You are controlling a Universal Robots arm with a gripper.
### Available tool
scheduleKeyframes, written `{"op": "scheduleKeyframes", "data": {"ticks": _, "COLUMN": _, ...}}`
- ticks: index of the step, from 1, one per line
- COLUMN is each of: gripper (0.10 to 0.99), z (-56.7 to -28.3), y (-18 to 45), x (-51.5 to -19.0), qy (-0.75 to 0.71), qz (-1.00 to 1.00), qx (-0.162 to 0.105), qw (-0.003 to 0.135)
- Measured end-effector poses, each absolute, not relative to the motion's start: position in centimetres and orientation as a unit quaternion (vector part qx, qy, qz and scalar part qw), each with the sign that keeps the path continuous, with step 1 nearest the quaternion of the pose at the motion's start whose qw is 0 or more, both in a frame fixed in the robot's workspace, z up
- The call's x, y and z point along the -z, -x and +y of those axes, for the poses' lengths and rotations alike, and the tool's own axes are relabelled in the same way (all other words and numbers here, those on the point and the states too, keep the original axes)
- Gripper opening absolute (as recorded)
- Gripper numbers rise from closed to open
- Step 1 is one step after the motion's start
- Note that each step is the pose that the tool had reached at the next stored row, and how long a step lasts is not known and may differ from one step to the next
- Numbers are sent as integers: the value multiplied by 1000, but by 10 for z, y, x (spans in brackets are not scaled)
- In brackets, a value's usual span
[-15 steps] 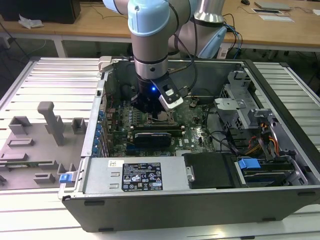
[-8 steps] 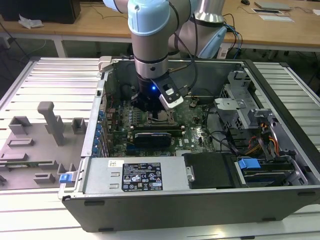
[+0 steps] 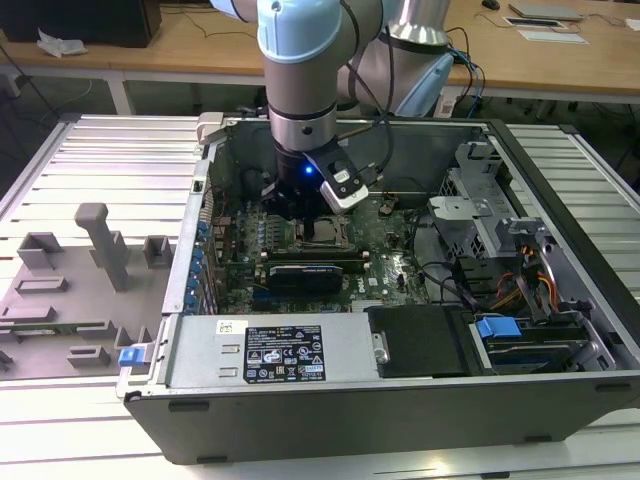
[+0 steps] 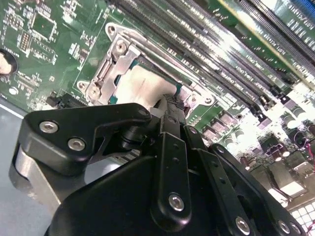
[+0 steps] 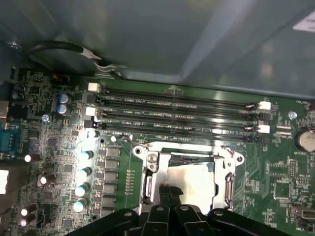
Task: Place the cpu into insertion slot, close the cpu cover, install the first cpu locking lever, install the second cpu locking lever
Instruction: 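Close the cpu cover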
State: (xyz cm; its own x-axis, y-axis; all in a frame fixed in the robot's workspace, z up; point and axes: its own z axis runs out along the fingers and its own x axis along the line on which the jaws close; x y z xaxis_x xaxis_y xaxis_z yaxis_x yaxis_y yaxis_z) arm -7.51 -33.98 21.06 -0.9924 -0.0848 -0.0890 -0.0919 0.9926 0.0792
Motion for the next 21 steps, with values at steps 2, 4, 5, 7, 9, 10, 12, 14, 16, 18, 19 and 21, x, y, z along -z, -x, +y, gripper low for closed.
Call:
{"op": "scheduleKeyframes", "data": {"ticks": 2, "gripper": 106, "z": -340, "y": 78, "x": -210, "qy": 44, "qz": 997, "qx": -40, "qw": 43}}
{"op": "scheduleKeyframes", "data": {"ticks": 4, "gripper": 106, "z": -340, "y": 80, "x": -210, "qy": 44, "qz": 997, "qx": -39, "qw": 43}}
{"op": "scheduleKeyframes", "data": {"ticks": 5, "gripper": 106, "z": -340, "y": 82, "x": -210, "qy": 44, "qz": 997, "qx": -38, "qw": 43}}
{"op": "scheduleKeyframes", "data": {"ticks": 7, "gripper": 106, "z": -340, "y": 83, "x": -208, "qy": 44, "qz": 997, "qx": -38, "qw": 43}}
{"op": "scheduleKeyframes", "data": {"ticks": 9, "gripper": 106, "z": -340, "y": 83, "x": -206, "qy": 45, "qz": 997, "qx": -38, "qw": 42}}
{"op": "scheduleKeyframes", "data": {"ticks": 10, "gripper": 106, "z": -340, "y": 83, "x": -205, "qy": 44, "qz": 997, "qx": -38, "qw": 42}}
{"op": "scheduleKeyframes", "data": {"ticks": 12, "gripper": 106, "z": -340, "y": 83, "x": -204, "qy": 44, "qz": 997, "qx": -38, "qw": 42}}
{"op": "scheduleKeyframes", "data": {"ticks": 14, "gripper": 106, "z": -340, "y": 83, "x": -203, "qy": 44, "qz": 997, "qx": -38, "qw": 42}}
{"op": "scheduleKeyframes", "data": {"ticks": 16, "gripper": 106, "z": -340, "y": 82, "x": -203, "qy": 44, "qz": 997, "qx": -38, "qw": 42}}
{"op": "scheduleKeyframes", "data": {"ticks": 18, "gripper": 106, "z": -340, "y": 80, "x": -203, "qy": 44, "qz": 997, "qx": -38, "qw": 42}}
{"op": "scheduleKeyframes", "data": {"ticks": 19, "gripper": 106, "z": -340, "y": 79, "x": -203, "qy": 44, "qz": 997, "qx": -38, "qw": 42}}
{"op": "scheduleKeyframes", "data": {"ticks": 21, "gripper": 106, "z": -340, "y": 78, "x": -203, "qy": 44, "qz": 997, "qx": -38, "qw": 42}}
